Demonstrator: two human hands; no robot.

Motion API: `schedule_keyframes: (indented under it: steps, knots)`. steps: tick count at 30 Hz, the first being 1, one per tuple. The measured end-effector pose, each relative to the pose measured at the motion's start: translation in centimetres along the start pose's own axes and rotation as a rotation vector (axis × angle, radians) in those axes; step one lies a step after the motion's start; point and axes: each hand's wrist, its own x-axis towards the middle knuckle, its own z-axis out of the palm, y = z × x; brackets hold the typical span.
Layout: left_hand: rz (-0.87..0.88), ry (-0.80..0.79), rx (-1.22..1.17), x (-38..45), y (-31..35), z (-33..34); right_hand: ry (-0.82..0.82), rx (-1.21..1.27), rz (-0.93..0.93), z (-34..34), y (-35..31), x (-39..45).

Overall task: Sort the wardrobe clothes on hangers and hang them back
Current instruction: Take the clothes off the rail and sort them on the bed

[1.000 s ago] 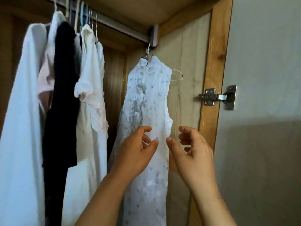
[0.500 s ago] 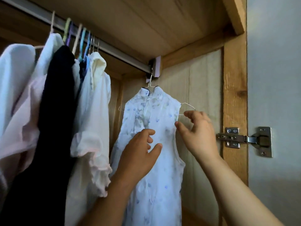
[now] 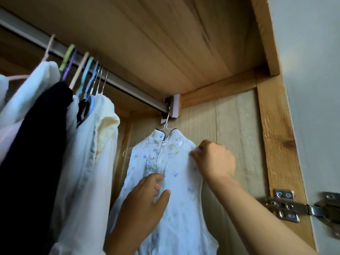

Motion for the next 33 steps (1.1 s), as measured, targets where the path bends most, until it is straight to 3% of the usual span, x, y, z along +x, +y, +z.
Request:
schedule_keyframes:
  steps: [7,18,27,33]
  knots:
    - [0.025,-0.038,0.024,0.5,-2.0,-0.3,0.12,0.201,0.194,0.3,0.5,1.6]
    - [0.05,-0.046,0.009,0.6,-2.9,0.6,0.189,0.24,0.217,-0.6,0.2,1.7]
    - [0.247,0.208,-0.034,-0.7,-2.4,1.5,0.157,0.318,0.299,-2.2,4.4,-10.6]
    - [0.171,0.108,0.08,-3.0,-1.4,2.2,0.165,0.395,0.448,-4.5,7.3,-19.5]
